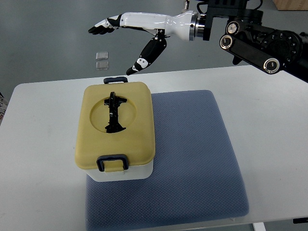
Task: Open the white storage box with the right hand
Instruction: 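Swing the right hand over the box and lower it onto the yellow lid, then close the right hand's fingers around the black handle on the lid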
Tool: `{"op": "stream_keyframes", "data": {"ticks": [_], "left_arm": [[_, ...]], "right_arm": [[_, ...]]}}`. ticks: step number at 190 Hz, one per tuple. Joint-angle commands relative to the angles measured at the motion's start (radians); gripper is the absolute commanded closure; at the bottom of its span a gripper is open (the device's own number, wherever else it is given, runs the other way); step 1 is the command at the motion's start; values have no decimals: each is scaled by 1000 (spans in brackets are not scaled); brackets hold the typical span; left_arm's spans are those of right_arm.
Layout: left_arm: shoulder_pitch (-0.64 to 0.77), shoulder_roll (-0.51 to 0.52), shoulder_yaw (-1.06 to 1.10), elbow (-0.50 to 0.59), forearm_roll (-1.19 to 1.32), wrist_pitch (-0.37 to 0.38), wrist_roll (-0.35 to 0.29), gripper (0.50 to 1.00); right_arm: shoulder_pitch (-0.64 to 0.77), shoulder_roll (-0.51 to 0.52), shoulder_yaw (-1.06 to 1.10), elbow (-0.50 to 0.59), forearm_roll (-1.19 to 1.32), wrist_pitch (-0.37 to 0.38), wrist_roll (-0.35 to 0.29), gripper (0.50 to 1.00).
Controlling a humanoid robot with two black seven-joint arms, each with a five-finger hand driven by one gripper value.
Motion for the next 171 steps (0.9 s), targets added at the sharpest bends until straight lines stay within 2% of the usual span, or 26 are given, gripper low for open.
{"op": "stream_keyframes", "data": {"ticks": [1, 35, 71, 105, 171], "left_arm": [[1, 0, 0, 0, 0, 0, 0, 500], [1, 0, 0, 0, 0, 0, 0, 500], [1, 0, 0, -2, 0, 0, 0, 500], [-1, 0, 0, 0, 0, 0, 0, 500], [1, 0, 0, 0, 0, 0, 0, 500]], "right_arm": [[80, 19, -92, 45, -92, 0, 7, 576], [156, 73, -208, 62, -174, 0, 17, 587], [164, 99, -248, 62, -235, 0, 17, 605], [160, 103, -250, 73, -254, 0, 17, 662], [143, 111, -250, 82, -254, -9, 17, 738]]}}
